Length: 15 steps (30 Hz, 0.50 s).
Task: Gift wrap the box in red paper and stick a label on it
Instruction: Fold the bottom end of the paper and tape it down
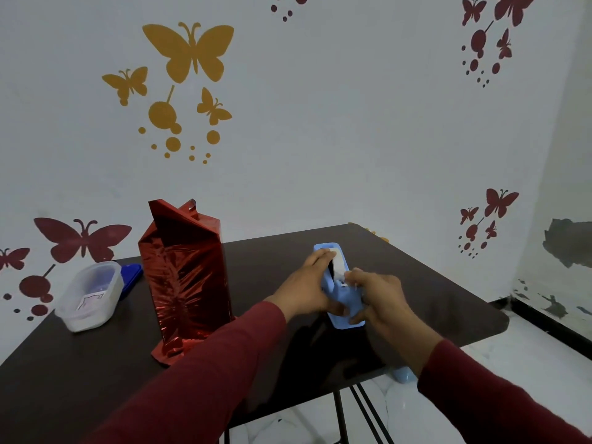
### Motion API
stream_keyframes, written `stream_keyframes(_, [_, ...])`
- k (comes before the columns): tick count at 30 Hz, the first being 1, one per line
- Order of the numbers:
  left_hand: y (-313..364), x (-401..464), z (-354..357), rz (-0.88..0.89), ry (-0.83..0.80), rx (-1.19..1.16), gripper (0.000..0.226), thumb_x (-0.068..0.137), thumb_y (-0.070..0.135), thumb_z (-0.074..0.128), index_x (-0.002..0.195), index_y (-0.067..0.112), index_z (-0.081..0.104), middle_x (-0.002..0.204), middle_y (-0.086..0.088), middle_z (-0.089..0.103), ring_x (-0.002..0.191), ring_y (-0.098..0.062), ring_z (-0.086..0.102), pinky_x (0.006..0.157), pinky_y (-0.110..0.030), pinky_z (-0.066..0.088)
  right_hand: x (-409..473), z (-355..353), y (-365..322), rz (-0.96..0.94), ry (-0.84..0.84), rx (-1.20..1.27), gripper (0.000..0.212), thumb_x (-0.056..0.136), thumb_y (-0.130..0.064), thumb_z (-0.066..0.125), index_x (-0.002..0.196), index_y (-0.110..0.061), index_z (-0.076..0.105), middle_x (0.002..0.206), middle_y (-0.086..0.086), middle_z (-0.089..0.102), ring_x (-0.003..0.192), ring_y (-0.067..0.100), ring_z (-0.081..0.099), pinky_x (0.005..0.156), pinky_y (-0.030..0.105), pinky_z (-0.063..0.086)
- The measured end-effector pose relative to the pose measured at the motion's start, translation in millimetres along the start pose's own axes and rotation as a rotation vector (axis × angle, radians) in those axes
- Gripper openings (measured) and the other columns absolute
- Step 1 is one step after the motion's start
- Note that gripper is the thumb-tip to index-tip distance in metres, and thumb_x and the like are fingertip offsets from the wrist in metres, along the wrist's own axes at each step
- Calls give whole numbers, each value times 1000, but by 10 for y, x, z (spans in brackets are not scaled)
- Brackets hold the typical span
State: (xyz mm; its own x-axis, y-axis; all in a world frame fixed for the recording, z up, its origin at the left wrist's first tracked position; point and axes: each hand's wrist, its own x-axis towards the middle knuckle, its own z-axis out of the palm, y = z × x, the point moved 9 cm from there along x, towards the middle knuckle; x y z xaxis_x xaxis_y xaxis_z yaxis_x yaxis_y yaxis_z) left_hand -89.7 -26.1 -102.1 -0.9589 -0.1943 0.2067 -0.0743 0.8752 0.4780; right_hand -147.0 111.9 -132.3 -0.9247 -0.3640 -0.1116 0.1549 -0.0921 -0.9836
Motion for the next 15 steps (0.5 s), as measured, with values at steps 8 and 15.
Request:
stream_keyframes(8, [-7, -51, 13, -6, -29, 44, 127, 65, 39, 92, 162, 30, 11, 166, 22, 7, 138, -19, 46, 105, -40, 49, -36, -114, 318, -45, -41, 1, 7, 87, -13, 78, 92, -16, 81, 99, 4, 80, 89, 29, 78, 78, 48, 65])
stream_keyframes(15, [-43, -121, 32, 0, -80, 56, 126, 68, 19, 91, 164, 27, 9, 165, 24, -4, 125, -28, 57, 94, -41, 56, -6, -122, 83, -274, -24, -348, 15, 91, -16, 76, 87, -2, 79, 102, -13, 71, 83, 9, 70, 66, 27, 64])
